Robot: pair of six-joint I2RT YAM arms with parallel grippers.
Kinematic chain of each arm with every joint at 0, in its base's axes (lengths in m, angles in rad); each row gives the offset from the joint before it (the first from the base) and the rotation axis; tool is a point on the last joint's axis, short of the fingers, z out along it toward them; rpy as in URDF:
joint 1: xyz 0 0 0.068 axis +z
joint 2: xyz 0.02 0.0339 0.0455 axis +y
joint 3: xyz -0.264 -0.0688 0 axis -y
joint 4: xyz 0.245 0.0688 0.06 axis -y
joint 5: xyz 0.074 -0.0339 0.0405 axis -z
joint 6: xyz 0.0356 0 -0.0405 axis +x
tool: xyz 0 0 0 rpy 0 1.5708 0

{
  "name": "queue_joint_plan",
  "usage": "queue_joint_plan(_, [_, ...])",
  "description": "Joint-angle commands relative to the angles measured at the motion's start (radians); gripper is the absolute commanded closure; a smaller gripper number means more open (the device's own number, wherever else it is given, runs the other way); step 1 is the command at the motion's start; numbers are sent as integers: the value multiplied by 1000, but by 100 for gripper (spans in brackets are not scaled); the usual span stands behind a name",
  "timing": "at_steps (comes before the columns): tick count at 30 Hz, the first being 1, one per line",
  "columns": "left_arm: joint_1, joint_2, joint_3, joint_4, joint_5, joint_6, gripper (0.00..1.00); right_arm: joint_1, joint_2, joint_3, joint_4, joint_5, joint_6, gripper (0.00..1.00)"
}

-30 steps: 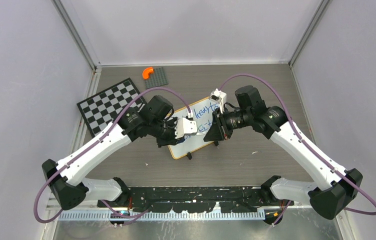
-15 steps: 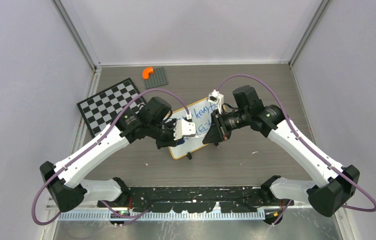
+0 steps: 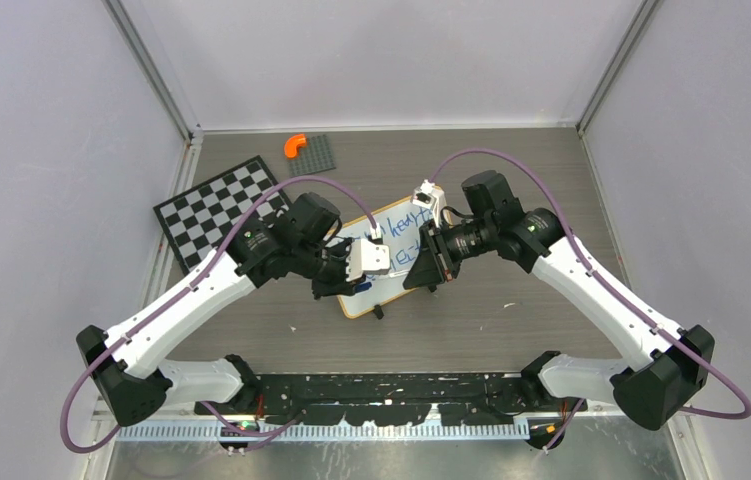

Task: Write a sentence on the whiteboard
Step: Insert the whiteboard marker without the cap into the pen cap.

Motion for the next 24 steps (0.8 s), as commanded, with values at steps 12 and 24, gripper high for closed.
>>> queue_joint_plan(12, [-3, -8, 47, 23, 32, 3, 100, 19, 2, 34, -19, 0, -41, 100])
queue_joint_plan(24, [-29, 25, 62, 10, 55, 8, 100, 33, 21, 58, -35, 13, -58, 100])
